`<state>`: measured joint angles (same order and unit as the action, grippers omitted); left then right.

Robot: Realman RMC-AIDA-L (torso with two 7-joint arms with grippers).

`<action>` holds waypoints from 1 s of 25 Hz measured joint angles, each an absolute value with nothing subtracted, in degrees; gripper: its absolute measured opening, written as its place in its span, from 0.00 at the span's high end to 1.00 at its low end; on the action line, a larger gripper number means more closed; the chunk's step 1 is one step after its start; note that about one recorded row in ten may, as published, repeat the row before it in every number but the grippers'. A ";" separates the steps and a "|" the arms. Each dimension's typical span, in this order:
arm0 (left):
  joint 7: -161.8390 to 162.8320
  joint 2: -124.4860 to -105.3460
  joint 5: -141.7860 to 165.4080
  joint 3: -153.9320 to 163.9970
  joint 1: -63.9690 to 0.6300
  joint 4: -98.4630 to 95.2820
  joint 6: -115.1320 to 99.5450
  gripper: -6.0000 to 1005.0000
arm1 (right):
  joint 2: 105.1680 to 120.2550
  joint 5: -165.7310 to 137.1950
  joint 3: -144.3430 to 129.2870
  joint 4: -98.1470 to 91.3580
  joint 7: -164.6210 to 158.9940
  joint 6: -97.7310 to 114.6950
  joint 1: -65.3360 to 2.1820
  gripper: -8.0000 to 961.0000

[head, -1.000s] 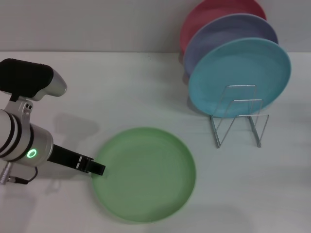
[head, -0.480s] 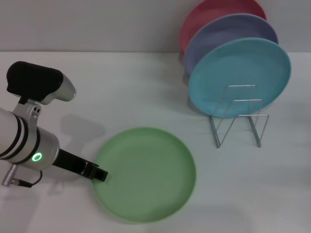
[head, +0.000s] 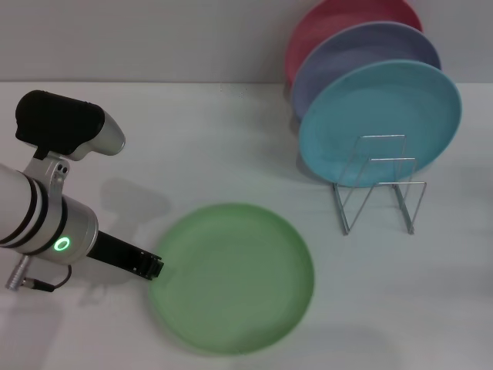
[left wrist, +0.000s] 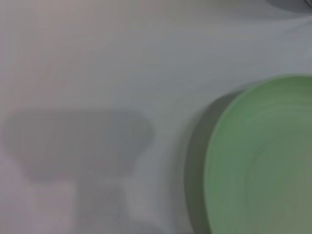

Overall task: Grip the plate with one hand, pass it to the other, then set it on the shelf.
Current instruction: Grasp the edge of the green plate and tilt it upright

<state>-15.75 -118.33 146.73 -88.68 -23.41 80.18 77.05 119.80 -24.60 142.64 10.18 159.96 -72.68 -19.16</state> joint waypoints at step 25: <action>-17.86 -118.27 145.72 -89.69 -22.68 84.46 76.48 0.98 | 119.78 -24.64 142.38 10.48 160.02 -73.38 -19.04 0.15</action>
